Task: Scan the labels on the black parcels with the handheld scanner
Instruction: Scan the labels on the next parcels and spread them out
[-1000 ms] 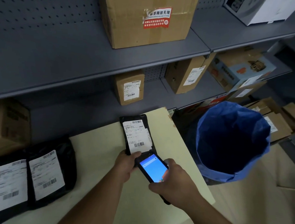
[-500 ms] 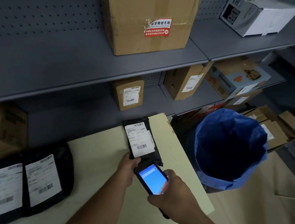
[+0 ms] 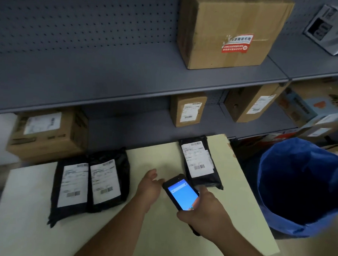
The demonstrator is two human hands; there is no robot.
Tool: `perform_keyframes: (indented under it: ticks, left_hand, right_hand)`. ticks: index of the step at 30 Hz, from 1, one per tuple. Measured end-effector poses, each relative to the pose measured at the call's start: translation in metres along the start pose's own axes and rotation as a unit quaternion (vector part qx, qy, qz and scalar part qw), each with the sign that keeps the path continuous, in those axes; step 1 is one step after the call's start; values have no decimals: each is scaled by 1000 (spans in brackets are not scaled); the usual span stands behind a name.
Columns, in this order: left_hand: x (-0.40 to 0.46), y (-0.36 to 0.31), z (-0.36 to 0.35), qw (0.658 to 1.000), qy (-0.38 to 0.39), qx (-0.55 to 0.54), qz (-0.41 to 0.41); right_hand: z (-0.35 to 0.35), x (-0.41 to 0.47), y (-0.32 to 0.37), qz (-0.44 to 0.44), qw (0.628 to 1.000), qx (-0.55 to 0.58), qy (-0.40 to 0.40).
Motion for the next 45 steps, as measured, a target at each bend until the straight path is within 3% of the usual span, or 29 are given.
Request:
perform_keyframes:
  ticks: [14, 20, 27, 45]
  left_hand:
    - [-46, -6, 218, 969, -225, 54, -83]
    - [-60, 14, 296, 932, -340, 119, -30]
    - [-44, 46, 333, 939, -319, 120, 55]
    - [2, 63, 332, 944, -283, 119, 124]
  right_hand:
    - [-80, -20, 113, 83, 993, -77, 25]
    - [-111, -24, 143, 96, 990, -100, 39]
    - [-138, -24, 167, 106, 986, -119, 43]
    - [-153, -15, 164, 67, 989, -119, 49]
Point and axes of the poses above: each hand's wrist, its own x-axis towards the middle knuckle, its own z-axis out of the back of the hand, y = z × x, the point moved 9 cm from there along x, towards the middle knuckle, and after that the axes turned 12 degrees about -x, right-handed, at the moved point
